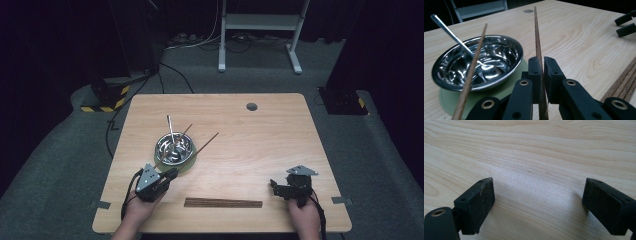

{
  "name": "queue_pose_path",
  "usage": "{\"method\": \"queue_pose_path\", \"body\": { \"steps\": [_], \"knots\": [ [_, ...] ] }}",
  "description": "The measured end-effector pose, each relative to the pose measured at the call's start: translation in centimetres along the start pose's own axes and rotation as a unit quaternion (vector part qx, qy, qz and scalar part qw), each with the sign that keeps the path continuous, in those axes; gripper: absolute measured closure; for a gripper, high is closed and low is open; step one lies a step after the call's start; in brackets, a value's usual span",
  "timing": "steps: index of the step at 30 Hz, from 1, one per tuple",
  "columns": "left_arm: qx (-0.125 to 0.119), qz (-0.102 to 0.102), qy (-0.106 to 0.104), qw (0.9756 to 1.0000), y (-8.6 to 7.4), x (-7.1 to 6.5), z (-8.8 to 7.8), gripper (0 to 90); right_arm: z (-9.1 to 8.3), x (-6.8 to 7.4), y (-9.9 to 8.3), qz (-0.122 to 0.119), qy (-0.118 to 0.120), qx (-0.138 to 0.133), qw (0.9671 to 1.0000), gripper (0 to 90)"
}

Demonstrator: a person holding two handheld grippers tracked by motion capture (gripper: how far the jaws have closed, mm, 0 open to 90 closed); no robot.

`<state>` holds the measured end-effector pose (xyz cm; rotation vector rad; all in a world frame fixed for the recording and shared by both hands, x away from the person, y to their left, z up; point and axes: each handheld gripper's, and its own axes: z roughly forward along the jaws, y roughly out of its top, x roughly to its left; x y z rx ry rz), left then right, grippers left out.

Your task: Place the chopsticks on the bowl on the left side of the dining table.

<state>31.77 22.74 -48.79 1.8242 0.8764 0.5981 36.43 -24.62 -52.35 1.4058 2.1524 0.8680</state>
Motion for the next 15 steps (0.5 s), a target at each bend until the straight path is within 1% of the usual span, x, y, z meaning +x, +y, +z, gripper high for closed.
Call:
{"method": "queue_pose_path", "body": {
  "steps": [2,3,4,5,9,12,14,15],
  "knots": [
    [0.000,0.001,0.005,1.0000,0.0,0.5,-0.2,83.9,0.0,0.0,0.0,0.000,0.000,0.000,1.0000,10.5],
    [-0.002,-0.005,0.008,0.9999,0.0,0.6,-0.3,83.9,0.0,0.0,0.0,-0.001,0.000,0.000,1.0000,10.5],
    [0.001,0.000,0.011,0.9999,0.0,0.9,-0.4,83.9,0.0,0.0,0.0,0.002,0.000,0.000,1.0000,10.5],
    [0.000,-0.003,0.016,0.9999,-0.1,1.0,-0.5,83.9,0.0,0.0,0.0,-0.002,0.000,-0.001,1.0000,10.5],
    [0.004,-0.005,0.027,0.9996,-0.5,1.7,-1.0,83.9,0.0,0.0,0.0,0.001,0.000,0.001,1.0000,10.5],
    [0.000,-0.008,0.038,0.9992,-0.4,2.3,-1.2,84.0,0.0,0.0,0.0,0.000,0.001,0.000,1.0000,10.5],
    [0.000,-0.016,0.047,0.9988,-0.6,2.5,-1.3,83.9,0.0,0.0,0.0,-0.002,0.002,0.000,1.0000,10.5],
    [0.001,-0.014,0.052,0.9985,-0.7,2.6,-1.3,83.9,0.0,0.0,0.0,-0.003,0.002,-0.001,1.0000,10.5]
  ]
}}
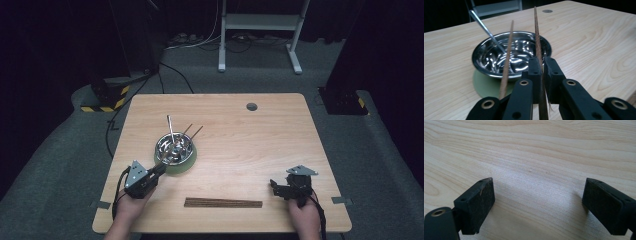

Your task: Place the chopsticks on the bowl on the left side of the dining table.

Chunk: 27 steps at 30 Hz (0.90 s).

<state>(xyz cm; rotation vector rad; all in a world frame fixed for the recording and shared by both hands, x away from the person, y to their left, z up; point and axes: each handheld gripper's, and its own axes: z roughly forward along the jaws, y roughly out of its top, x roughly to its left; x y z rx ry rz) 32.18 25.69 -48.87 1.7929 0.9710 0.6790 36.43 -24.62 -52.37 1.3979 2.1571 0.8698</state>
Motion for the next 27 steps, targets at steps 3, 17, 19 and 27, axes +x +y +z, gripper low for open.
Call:
{"method": "queue_pose_path", "body": {
  "steps": [3,17,19,27],
  "knots": [
    [0.001,-0.004,0.006,1.0000,-0.2,0.3,-0.1,84.0,0.0,0.0,0.0,0.000,0.000,0.000,1.0000,10.5],
    [-0.001,-0.004,0.030,0.9995,-0.2,1.1,0.3,83.9,0.1,0.1,0.0,0.002,-0.002,-0.006,1.0000,10.6],
    [-0.001,0.005,0.032,0.9995,-0.1,1.1,0.5,83.9,0.1,0.1,0.0,0.001,-0.002,-0.007,1.0000,10.6],
    [0.017,0.023,0.033,0.9991,0.2,1.2,1.2,83.9,0.1,0.1,0.0,0.002,-0.002,-0.006,1.0000,10.6]
  ]
}}
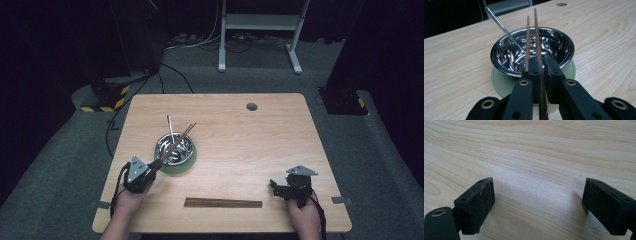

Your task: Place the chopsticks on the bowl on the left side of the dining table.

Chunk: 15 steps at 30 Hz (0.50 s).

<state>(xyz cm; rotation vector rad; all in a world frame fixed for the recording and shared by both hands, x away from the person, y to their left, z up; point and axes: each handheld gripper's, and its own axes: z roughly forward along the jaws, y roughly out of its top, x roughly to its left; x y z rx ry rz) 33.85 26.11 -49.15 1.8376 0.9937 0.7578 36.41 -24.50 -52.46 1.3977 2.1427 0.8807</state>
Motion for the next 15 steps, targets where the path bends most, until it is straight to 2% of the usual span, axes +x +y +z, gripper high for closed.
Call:
{"method": "queue_pose_path", "body": {
  "steps": [1,9,10,13,15],
  "knots": [
    [0.001,0.004,-0.002,1.0000,-0.02,0.06,0.06,83.9,0.00,-0.01,0.00,0.000,0.000,0.000,1.0000,10.6],
    [0.007,-0.003,0.001,1.0000,-0.09,0.27,0.26,83.8,0.00,-0.03,0.00,-0.002,0.000,0.000,1.0000,10.6],
    [0.009,0.002,0.001,1.0000,-0.08,0.34,0.32,83.8,0.00,-0.03,0.01,-0.002,0.000,0.000,1.0000,10.6],
    [0.010,-0.006,0.006,0.9999,-0.12,0.26,0.53,83.7,0.00,-0.01,0.00,0.000,0.000,0.000,1.0000,10.6],
    [0.012,-0.003,0.008,0.9999,-0.13,0.30,0.60,83.8,0.00,-0.01,0.00,-0.001,0.000,0.000,1.0000,10.6]
  ]
}}
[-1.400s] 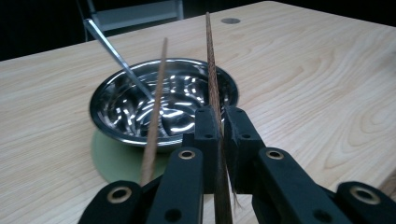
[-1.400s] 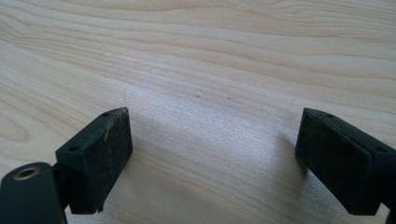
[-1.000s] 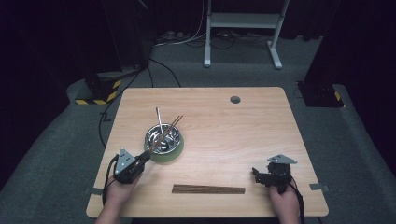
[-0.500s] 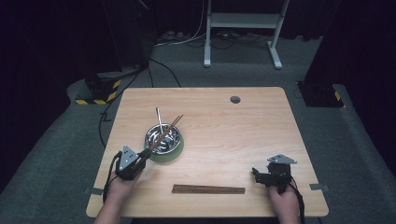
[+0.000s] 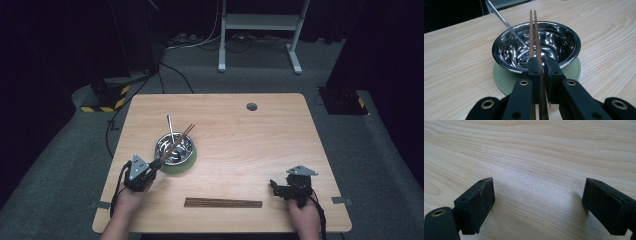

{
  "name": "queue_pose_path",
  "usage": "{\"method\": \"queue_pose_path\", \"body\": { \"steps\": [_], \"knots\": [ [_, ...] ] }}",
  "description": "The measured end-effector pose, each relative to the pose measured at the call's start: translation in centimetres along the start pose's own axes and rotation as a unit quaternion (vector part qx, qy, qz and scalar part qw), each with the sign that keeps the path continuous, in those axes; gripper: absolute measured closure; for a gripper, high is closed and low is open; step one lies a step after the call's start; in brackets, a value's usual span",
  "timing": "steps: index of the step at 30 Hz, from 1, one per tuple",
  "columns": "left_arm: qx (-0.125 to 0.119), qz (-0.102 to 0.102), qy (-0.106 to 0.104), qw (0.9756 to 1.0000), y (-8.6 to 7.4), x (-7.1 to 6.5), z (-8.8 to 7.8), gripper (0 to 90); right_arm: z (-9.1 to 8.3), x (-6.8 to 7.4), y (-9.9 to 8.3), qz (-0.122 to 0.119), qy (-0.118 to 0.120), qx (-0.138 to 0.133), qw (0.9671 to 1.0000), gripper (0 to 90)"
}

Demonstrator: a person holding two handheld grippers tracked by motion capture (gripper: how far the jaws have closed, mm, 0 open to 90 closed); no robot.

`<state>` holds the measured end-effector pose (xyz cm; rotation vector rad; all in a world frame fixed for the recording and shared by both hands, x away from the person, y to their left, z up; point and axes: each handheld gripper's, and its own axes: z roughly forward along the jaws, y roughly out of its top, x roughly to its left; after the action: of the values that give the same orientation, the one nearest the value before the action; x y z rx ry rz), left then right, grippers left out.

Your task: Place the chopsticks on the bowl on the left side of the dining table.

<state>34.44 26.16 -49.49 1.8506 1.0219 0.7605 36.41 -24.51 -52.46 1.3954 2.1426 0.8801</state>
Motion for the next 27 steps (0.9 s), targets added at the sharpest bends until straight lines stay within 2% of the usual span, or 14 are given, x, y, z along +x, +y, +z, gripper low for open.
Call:
{"method": "queue_pose_path", "body": {
  "steps": [4,8,13,16,18,20,22,23,25,26,27],
  "knots": [
    [0.006,0.001,0.006,1.0000,0.0,-0.1,0.1,83.7,0.0,0.0,0.0,-0.001,0.000,0.000,1.0000,10.6],
    [0.008,0.016,0.014,0.9997,0.0,-0.3,0.0,82.4,0.0,0.0,0.0,-0.001,0.000,0.000,1.0000,10.6],
    [-0.002,0.038,0.036,0.9986,0.3,-0.8,-0.7,70.1,0.0,0.0,0.0,0.000,0.000,0.000,1.0000,10.6],
    [-0.019,0.030,0.041,0.9985,0.3,-0.7,-1.7,61.3,0.0,0.0,0.0,0.001,0.000,0.000,1.0000,10.6],
    [-0.031,0.012,0.035,0.9988,0.0,-0.4,-2.4,56.3,0.0,0.0,0.0,-0.002,0.001,0.000,1.0000,10.7],
    [-0.038,0.004,0.021,0.9990,-0.5,0.1,-3.2,52.1,-0.1,0.0,0.0,-0.005,0.005,0.006,1.0000,10.6],
    [-0.026,0.003,0.015,0.9995,-1.2,0.5,-3.6,46.8,0.0,0.1,0.0,-0.001,0.005,0.003,1.0000,10.6],
    [-0.018,-0.001,0.011,0.9998,-1.8,0.5,-3.7,46.2,-0.1,0.0,0.1,-0.004,0.009,0.008,0.9999,10.6],
    [-0.006,0.003,0.009,0.9999,-2.5,0.6,-3.6,45.4,-0.1,0.0,0.1,-0.006,0.011,0.007,0.9999,10.7],
    [-0.004,-0.005,0.009,0.9999,-2.6,0.5,-3.6,45.4,-0.1,0.0,0.0,-0.007,0.011,0.007,0.9999,10.7],
    [-0.004,0.000,0.008,1.0000,-2.6,0.5,-3.5,45.4,-0.1,0.0,0.0,-0.008,0.011,0.007,0.9999,10.6]
  ]
}}
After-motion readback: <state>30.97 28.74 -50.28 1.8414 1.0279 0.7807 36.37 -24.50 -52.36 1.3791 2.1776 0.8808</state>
